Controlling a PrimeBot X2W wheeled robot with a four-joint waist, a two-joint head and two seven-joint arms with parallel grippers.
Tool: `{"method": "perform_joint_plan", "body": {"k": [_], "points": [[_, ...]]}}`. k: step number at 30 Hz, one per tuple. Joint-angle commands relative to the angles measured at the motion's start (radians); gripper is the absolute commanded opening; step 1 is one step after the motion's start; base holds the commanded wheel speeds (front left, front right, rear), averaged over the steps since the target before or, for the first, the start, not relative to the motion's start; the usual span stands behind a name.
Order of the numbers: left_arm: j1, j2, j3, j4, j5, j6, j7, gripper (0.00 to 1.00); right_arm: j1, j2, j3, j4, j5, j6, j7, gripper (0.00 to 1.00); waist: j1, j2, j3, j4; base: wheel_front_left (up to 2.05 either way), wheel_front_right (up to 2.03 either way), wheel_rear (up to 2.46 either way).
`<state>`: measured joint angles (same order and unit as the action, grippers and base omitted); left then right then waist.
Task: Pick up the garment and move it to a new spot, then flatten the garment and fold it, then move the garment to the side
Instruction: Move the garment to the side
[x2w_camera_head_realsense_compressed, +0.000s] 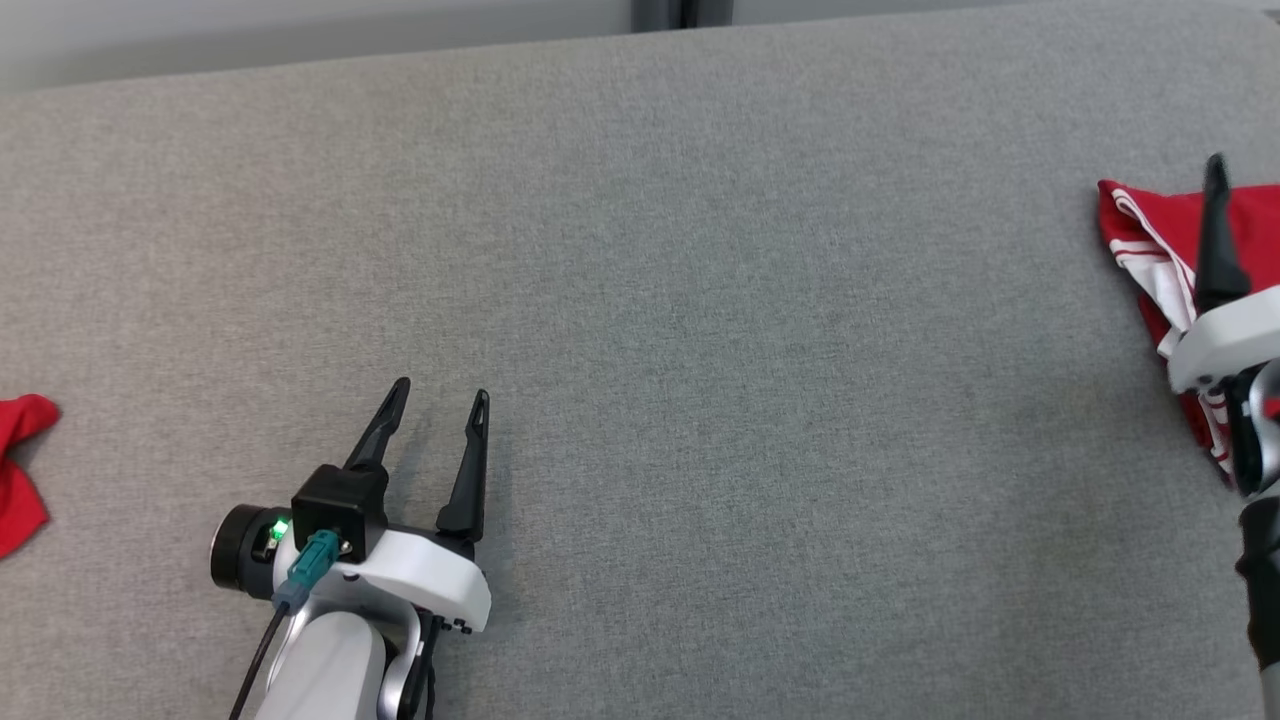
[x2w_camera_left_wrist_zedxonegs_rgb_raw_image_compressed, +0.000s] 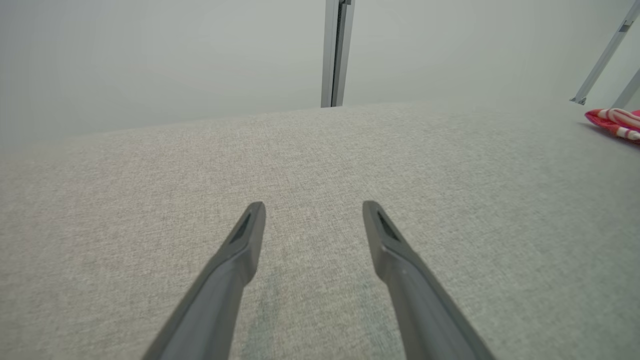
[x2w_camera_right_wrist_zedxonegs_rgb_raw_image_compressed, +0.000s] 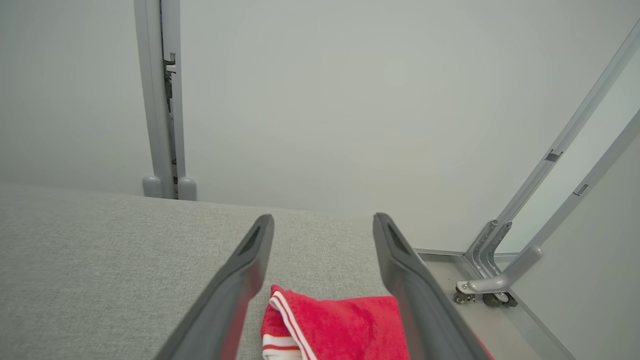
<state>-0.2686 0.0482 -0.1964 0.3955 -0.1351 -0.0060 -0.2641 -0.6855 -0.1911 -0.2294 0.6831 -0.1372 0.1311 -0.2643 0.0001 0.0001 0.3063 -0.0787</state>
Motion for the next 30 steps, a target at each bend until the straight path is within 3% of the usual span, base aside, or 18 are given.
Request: {"method": "perform_joint_plan", "body": {"k": [1, 15, 30], "points": [[0.010, 0.005, 0.003, 0.000, -0.007, 0.006, 0.000, 1.00, 0.021, 0.003, 0.011, -0.012, 0.020, -0.001, 0.000, 1.00, -0.0001, -0.0001, -0.020, 0.010, 0.00, 0.00, 0.00], [0.114, 0.005, 0.027, 0.013, -0.030, 0.025, 0.000, 1.00, 0.258, 0.082, 0.118, -0.039, 0.123, -0.001, 0.000, 1.00, -0.0001, -0.0001, -0.186, 0.074, 0.00, 0.00, 0.00], [0.234, 0.004, 0.131, 0.007, -0.049, 0.050, 0.000, 1.00, 0.437, 0.130, 0.183, -0.096, 0.170, -0.001, 0.000, 1.00, -0.0001, -0.0001, -0.329, 0.105, 0.00, 0.00, 0.00]]}}
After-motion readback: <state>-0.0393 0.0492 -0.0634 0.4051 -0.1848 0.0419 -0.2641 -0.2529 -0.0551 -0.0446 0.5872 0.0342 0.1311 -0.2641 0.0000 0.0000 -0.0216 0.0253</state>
